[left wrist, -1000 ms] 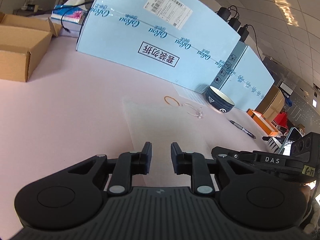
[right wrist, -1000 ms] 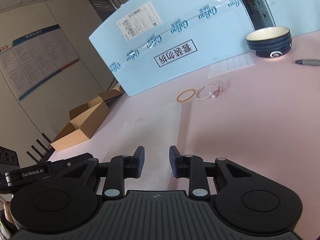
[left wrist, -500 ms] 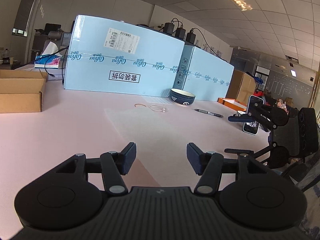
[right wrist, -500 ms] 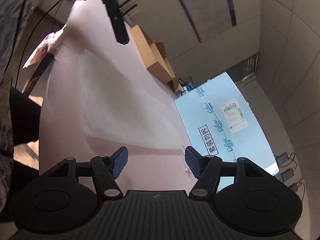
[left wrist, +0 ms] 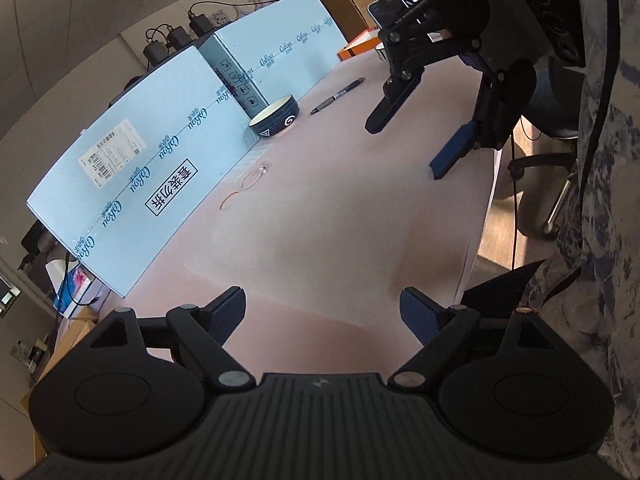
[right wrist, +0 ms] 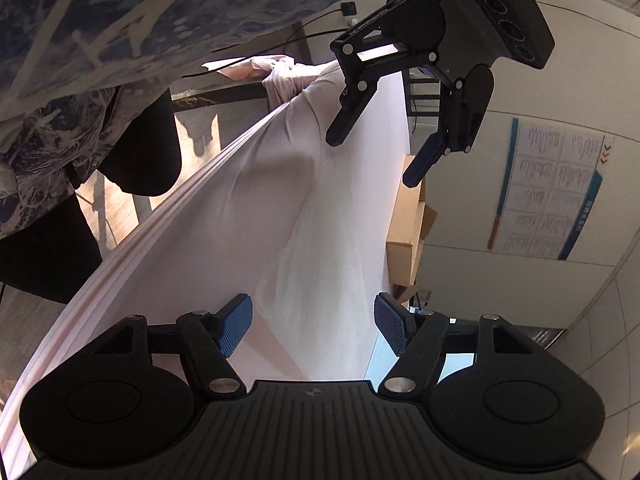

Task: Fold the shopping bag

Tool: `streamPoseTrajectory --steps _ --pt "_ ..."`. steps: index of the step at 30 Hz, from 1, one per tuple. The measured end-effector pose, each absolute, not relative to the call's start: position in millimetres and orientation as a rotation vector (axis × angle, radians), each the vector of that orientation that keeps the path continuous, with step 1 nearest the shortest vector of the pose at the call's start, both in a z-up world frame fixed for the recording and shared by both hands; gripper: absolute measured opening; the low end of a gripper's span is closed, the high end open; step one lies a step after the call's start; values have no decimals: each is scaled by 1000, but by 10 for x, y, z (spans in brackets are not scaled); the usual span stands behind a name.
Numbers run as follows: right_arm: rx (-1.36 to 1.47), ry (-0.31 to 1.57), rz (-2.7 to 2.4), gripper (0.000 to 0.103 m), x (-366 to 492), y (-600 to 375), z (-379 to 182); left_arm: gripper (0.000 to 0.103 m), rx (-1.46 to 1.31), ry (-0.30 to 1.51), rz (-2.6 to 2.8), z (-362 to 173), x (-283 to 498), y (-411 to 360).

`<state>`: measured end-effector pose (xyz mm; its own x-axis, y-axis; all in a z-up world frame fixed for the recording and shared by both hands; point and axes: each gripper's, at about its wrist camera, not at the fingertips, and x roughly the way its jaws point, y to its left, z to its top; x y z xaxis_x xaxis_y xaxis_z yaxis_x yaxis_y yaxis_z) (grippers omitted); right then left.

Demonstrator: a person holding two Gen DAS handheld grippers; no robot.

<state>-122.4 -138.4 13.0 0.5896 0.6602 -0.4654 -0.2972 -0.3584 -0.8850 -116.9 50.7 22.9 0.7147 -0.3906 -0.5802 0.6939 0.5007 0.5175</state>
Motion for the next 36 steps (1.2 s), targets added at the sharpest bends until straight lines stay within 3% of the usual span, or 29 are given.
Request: streamPoseTrajectory --steps 7,12,17,19,21,23,28,36 --pt "-1640 -353 1001 63 -1192 -1392 50 86 963 446 -740 -70 -1140 366" --pt "-1645 -358 1005 42 -1217 -1448 -12 85 1015 473 -799 -125 -1147 300" --pt "-1613 -355 1001 42 -1185 -1425 -41 85 944 432 -825 72 -1161 342" --pt "-1596 -335 1007 35 -1172 -1405 -46 85 906 414 -803 132 -1112 339" --pt "-1609 -315 1017 15 -1186 -1397 -93 85 875 409 -809 158 -1074 326" --pt "-1625 -302 1026 5 -1204 -1392 -151 85 876 411 -821 139 -1060 293" --pt "-1586 -263 1028 3 -1208 -1347 -150 85 908 408 -839 74 -1080 214" --pt "-1246 -81 1019 3 -996 -1222 340 85 894 329 -797 89 -1121 192"
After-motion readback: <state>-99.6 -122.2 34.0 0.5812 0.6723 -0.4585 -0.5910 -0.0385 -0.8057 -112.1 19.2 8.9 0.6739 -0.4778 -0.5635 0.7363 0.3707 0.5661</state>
